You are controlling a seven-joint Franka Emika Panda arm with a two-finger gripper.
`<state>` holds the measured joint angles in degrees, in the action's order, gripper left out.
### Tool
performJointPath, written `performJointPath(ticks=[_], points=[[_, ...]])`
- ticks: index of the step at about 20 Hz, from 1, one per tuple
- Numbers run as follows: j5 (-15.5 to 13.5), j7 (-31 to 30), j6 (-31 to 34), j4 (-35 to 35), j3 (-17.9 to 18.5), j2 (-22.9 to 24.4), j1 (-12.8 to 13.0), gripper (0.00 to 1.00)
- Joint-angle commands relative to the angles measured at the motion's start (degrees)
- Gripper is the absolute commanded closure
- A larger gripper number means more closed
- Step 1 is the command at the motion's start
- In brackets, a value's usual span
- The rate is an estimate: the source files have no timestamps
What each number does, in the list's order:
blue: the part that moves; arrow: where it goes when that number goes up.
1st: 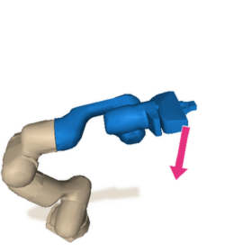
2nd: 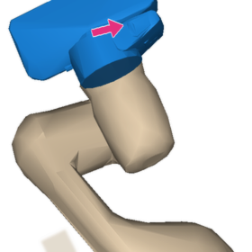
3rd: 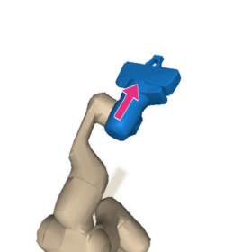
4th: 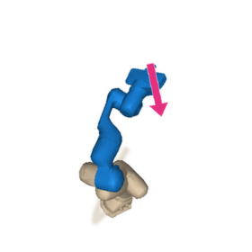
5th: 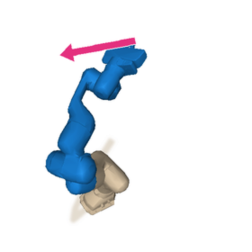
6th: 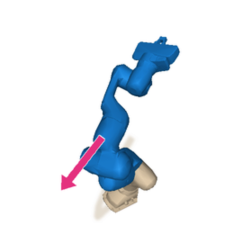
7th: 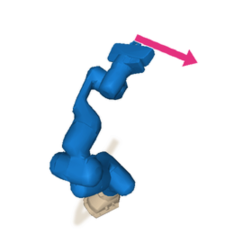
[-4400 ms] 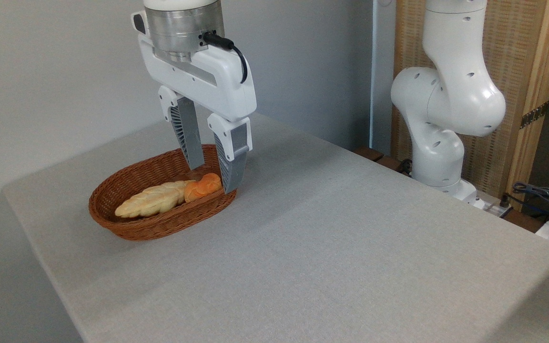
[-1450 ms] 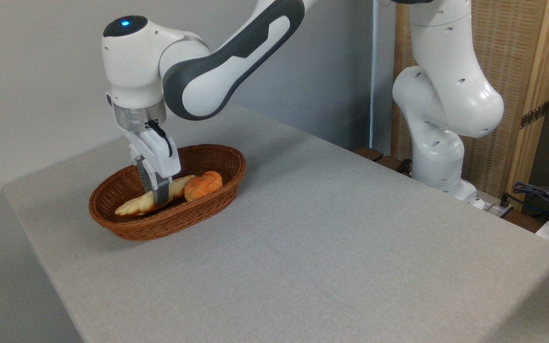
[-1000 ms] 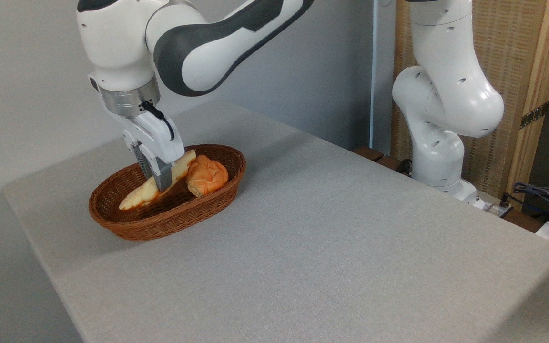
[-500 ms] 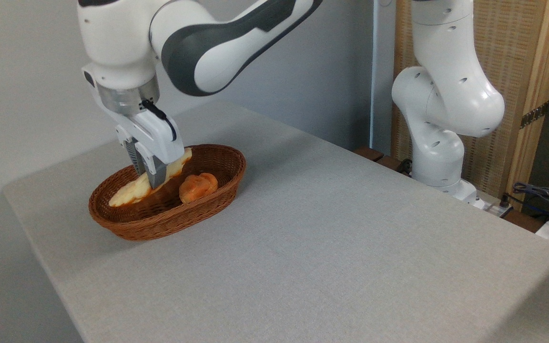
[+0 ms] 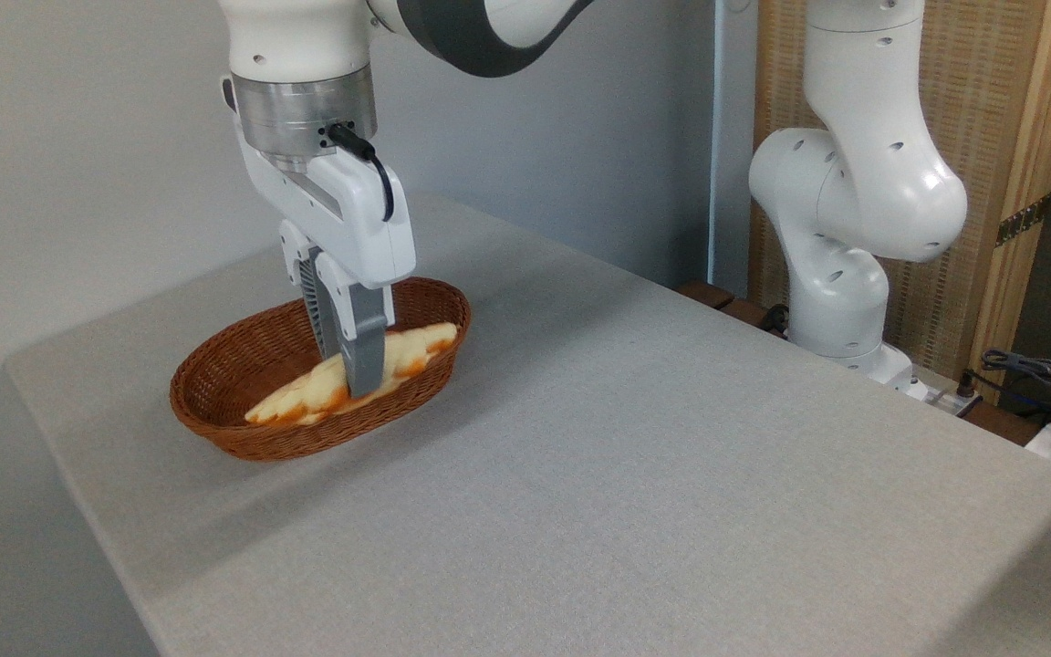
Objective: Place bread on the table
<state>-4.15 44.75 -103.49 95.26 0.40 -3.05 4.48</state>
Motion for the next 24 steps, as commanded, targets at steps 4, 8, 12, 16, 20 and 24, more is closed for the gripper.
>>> performJointPath(ticks=[4,8,12,16,20,24], points=[[2.22,0.52,0.66,0.19,0.22,0.41,0.62,0.0],[2.04,0.17,0.66,0.02,0.13,0.41,0.62,0.0],[0.21,-2.37,1.7,-1.12,0.22,0.5,0.53,0.0],[-1.03,-5.19,6.97,-2.36,-1.79,1.73,-2.18,0.0],[-0.33,-6.34,7.69,-2.36,-4.8,2.52,-5.09,0.0],[-0.24,-5.9,10.58,-2.36,-4.53,2.52,-5.18,0.0]])
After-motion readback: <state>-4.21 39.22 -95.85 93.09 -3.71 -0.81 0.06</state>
